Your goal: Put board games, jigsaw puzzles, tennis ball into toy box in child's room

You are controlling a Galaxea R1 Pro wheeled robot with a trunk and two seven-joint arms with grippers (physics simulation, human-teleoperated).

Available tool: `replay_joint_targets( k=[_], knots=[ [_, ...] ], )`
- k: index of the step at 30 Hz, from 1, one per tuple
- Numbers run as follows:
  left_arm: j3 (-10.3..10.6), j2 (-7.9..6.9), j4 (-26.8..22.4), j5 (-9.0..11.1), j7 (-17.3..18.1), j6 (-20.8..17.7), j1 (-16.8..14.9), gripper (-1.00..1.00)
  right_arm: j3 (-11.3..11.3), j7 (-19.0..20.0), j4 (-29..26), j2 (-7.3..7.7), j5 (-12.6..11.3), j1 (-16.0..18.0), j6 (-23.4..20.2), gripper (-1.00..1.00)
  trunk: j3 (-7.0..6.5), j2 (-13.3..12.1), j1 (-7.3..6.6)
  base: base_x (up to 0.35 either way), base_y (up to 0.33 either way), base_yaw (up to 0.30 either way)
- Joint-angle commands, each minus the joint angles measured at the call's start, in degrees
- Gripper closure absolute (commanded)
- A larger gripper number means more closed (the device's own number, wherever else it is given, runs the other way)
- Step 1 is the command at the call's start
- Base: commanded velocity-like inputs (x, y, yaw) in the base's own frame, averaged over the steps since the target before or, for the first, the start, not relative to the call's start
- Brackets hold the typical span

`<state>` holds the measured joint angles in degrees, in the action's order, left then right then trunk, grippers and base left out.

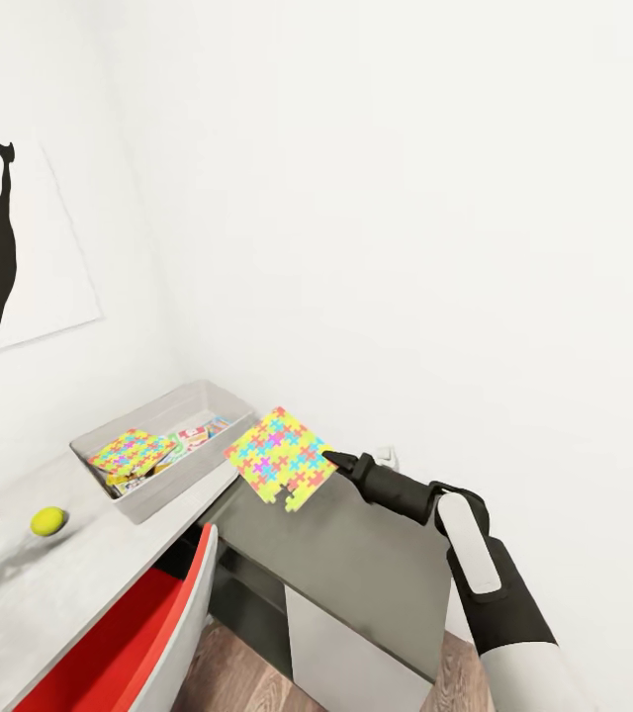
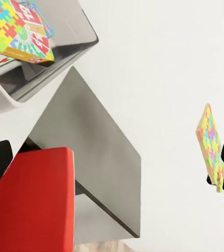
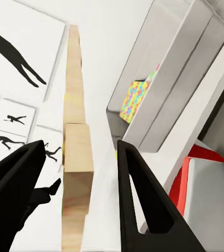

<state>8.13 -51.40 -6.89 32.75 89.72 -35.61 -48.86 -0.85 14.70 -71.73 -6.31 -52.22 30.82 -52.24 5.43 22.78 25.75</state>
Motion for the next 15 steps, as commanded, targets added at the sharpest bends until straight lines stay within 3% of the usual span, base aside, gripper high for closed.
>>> replay_joint_targets(
  k=[1,5,8,12,15],
  knots=[
    [0.4,0.28,0.0,0.3,0.3,-0.6,-0.1,-1.0,0.4,-1.0,0.0,-0.11,0.3,1.7,-0.6,1.0,0.14,0.1,0.04,0.0,0.0,0.0],
    [0.5,0.56,0.0,0.3,0.3,-0.5,-0.1,-1.0,0.9,-6.5,0.9,-1.04,0.0,10.1,-5.2,1.0,0.14,0.1,0.04,0.0,0.0,0.0],
    [0.5,0.59,0.0,0.3,0.3,-0.5,-0.1,-1.0,0.9,-13.1,4.2,-2.58,-0.1,18.0,-6.5,1.0,0.14,0.1,0.04,0.0,0.0,0.0],
    [0.6,0.6,0.0,0.3,0.3,-0.5,-0.1,-1.0,0.9,-15.4,12.8,-3.4,-0.2,25.6,-6.7,1.0,0.14,0.1,0.04,0.0,0.0,0.0],
    [0.6,0.6,0.0,0.3,0.3,-0.5,-0.1,-1.0,0.8,-15.7,16.3,-3.66,-0.2,27.7,-6.6,1.0,0.14,0.1,0.04,0.0,0.0,0.0]
  ],
)
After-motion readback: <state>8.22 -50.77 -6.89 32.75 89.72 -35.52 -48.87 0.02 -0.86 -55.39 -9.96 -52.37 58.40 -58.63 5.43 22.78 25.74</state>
